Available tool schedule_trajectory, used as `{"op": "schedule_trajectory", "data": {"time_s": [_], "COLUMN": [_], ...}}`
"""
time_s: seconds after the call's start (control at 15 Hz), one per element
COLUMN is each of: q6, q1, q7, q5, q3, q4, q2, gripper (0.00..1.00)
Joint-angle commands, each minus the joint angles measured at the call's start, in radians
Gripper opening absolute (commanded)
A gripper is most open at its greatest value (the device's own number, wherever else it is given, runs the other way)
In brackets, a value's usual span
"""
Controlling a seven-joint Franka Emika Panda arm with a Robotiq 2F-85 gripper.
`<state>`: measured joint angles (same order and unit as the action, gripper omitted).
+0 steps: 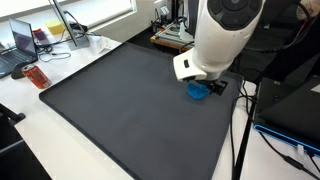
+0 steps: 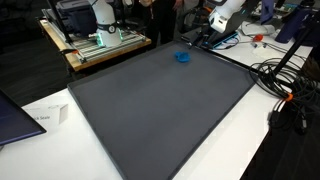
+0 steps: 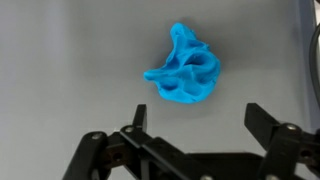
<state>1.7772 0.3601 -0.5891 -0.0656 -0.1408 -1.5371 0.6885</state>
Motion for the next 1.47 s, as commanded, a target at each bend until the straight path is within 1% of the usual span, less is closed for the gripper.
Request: {"op": "schedule_trajectory", "data": {"time_s": [0.0, 0.2, 0.27, 0.67, 1.0, 1.2, 1.4], "q6": [-0.023, -0.038, -0.04, -0.003, 0.045, 0.12, 0.151], "q1": [0.039, 0.054, 0.054, 0.058, 0.042, 0.04, 0.03], "q7": [0.0, 0.026, 0.053, 0.162, 0.26, 0.296, 0.344], "q5": [0.0, -0.017, -0.023, -0.083, -0.087, -0.094, -0.085], "q3": [0.015, 0.013, 0.009, 0.015, 0.002, 0.003, -0.003], "q4": [-0.002, -0.018, -0.02, -0.038, -0.075, -0.11, -0.126], "q2": [-0.005, -0.017, -0.016, -0.001, 0.014, 0.016, 0.033], "gripper": [1.0, 1.0, 1.0, 1.0, 1.0, 1.0, 1.0]}}
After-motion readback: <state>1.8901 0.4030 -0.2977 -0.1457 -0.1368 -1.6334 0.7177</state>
